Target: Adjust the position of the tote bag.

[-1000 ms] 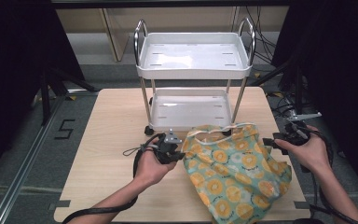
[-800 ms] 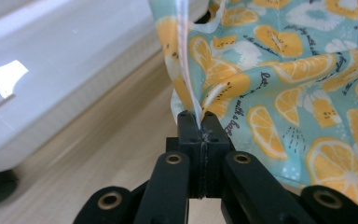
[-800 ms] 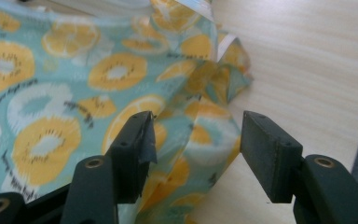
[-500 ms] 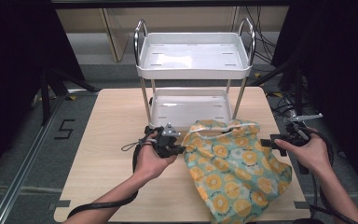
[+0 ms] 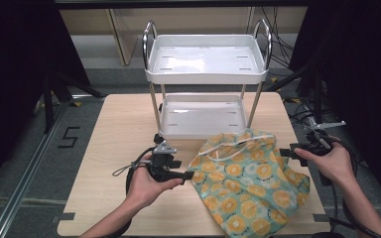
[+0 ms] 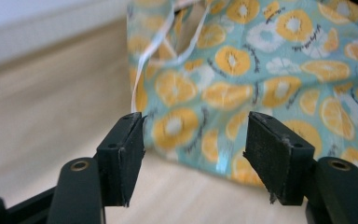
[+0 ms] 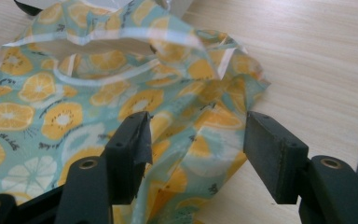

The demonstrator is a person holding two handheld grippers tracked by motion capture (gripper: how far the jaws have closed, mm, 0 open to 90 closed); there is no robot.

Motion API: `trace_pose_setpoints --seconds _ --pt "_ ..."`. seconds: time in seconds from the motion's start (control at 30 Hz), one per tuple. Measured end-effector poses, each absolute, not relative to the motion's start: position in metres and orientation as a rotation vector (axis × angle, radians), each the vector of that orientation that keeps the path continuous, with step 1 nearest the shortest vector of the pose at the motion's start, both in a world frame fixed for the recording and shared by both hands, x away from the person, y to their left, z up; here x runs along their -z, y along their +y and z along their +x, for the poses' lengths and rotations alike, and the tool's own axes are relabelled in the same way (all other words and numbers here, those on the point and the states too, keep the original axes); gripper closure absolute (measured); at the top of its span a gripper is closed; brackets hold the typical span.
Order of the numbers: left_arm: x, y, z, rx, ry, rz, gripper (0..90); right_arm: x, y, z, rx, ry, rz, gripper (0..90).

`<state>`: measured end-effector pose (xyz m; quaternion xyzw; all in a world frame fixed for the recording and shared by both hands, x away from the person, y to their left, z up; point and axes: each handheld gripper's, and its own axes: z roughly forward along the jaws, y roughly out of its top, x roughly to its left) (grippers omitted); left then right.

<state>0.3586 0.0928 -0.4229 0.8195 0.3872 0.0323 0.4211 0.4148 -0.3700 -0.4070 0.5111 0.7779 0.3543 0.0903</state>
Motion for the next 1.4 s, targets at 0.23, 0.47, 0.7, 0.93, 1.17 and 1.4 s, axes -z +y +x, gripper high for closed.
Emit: trace_pose_setpoints --seconds 0.23,0.47,0.7,0.93,1.17,1.4 --pt "0.461 0.086 0.367 0.014 1.054 2.130 34.7 0.406 -0.369 0.427 -1.001 2.350 1.534 40.8" --pt "0.480 0.067 0.391 0.030 1.140 2.128 31.8 0.421 -0.365 0.453 -0.938 2.404 1.612 39.1" --pt "0.488 0.050 0.400 0.022 1.015 2.293 30.8 0.453 -0.350 0.473 -0.905 2.490 1.693 36.9" --pt "0.496 0.032 0.397 0.007 1.030 2.275 33.0 0.463 -0.350 0.483 -0.718 2.583 1.671 36.2" --pt "0.493 0.029 0.397 -0.049 0.961 2.371 38.9 0.470 -0.345 0.483 -0.611 2.623 1.625 40.5" --pt "0.494 0.018 0.389 -0.230 0.897 2.435 52.2 0.475 -0.339 0.483 -0.549 2.641 1.480 49.7"
